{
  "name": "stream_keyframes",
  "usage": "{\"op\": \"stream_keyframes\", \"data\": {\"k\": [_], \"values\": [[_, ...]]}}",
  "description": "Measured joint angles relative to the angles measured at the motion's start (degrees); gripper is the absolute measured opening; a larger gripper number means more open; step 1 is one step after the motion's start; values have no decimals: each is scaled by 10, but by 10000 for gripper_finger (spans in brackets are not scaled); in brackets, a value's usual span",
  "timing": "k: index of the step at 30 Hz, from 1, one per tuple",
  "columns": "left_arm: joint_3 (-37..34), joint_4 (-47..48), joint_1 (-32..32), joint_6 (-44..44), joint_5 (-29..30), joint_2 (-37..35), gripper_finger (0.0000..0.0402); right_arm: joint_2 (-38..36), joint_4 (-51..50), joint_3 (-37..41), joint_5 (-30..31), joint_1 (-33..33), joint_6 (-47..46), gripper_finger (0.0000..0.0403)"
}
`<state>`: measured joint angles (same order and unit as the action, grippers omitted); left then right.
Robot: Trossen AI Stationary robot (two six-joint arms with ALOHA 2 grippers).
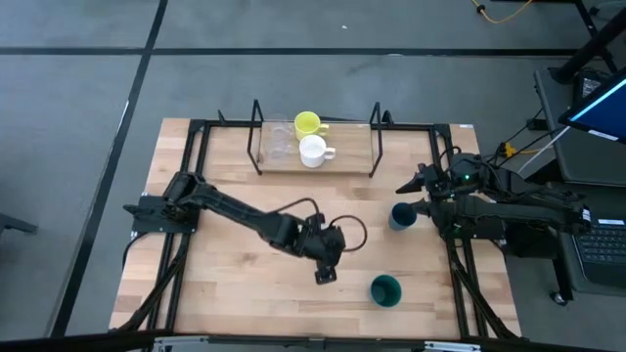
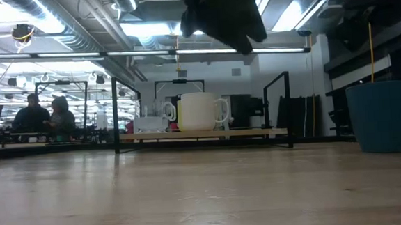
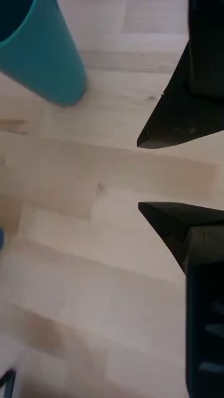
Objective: Stack small to large cups/mugs on shelf
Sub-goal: Put the dark blue cup on the shelf
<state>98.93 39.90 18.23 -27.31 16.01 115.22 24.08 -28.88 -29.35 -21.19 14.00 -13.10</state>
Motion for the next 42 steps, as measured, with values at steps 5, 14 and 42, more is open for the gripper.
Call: {"op": "stream_keyframes", "data": {"k": [5,14,42], "values": [[-57,-75,18,-32,7,0,144,27,-16,-38,1,0,30,282],[-65,-1,22,-19,49,-13,143,133,-179,-195,32,-5,89,282],[-73,319,-36,-8,130,-190,138,334,-413,-338,305,-232,2,282]]}}
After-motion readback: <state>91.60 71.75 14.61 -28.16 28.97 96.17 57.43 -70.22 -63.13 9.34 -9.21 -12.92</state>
